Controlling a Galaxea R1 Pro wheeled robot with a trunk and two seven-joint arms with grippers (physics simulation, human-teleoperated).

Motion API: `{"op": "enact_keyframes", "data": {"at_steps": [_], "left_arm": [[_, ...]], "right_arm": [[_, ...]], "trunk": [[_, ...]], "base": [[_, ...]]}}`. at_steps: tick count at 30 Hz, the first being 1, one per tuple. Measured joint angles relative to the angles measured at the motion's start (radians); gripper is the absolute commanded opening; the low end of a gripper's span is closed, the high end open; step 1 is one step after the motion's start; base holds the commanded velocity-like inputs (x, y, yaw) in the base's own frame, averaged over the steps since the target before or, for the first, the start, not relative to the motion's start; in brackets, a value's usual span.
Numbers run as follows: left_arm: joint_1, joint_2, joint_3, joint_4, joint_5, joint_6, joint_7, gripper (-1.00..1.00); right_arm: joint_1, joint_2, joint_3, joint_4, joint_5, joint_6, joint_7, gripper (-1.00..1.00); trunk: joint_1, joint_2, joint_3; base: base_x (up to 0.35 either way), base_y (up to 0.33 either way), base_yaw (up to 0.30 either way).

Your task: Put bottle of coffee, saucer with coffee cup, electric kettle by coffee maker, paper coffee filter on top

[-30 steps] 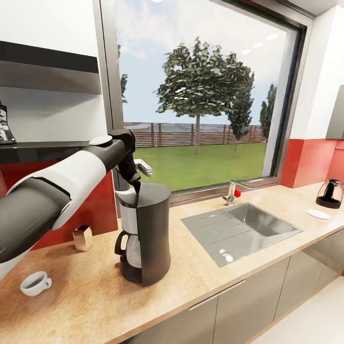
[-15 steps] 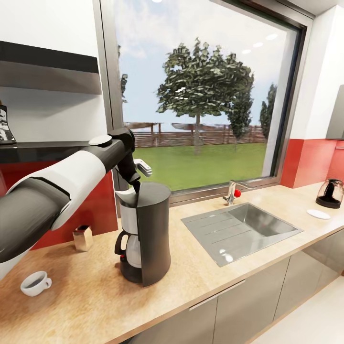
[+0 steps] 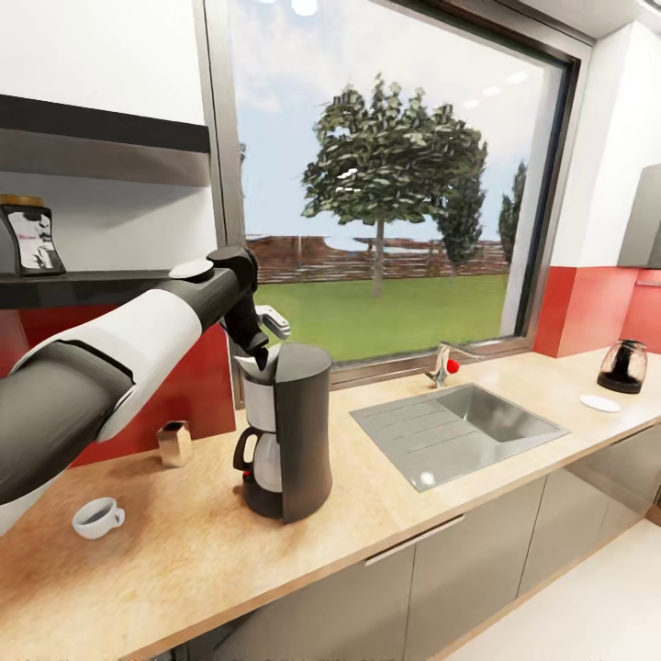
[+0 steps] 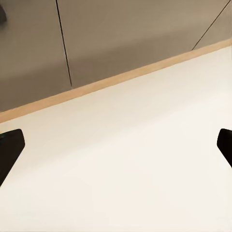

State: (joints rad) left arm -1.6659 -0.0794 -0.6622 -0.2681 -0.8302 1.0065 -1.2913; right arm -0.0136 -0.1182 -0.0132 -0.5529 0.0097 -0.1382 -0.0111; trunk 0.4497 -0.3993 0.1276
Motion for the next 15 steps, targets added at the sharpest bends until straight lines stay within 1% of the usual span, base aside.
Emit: {"op": "enact_keyframes", "data": {"at_steps": [3,4,10,15], "left_arm": [[0.000,0.001,0.001,0.000,0.000,0.000,0.000,1.00],[0.000,0.001,0.001,0.000,0.000,0.000,0.000,1.00],[0.000,0.003,0.002,0.000,0.000,0.000,0.000,1.00],[0.000,0.004,0.002,0.001,0.000,0.000,0.000,1.00]], "right_arm": [[0.000,0.000,0.000,0.000,0.000,0.000,0.000,1.00],[0.000,0.000,0.000,0.000,0.000,0.000,0.000,1.00],[0.000,0.000,0.000,0.000,0.000,0.000,0.000,1.00],[0.000,0.000,0.000,0.000,0.000,0.000,0.000,1.00]], "trunk": [[0.000,0.000,0.000],[0.000,0.000,0.000],[0.001,0.000,0.000],[0.001,0.000,0.000]], "base": [[-0.013,0.001,0.000],[-0.183,0.000,0.000],[-0.299,0.006,0.000],[-0.331,0.091,0.000]]}}
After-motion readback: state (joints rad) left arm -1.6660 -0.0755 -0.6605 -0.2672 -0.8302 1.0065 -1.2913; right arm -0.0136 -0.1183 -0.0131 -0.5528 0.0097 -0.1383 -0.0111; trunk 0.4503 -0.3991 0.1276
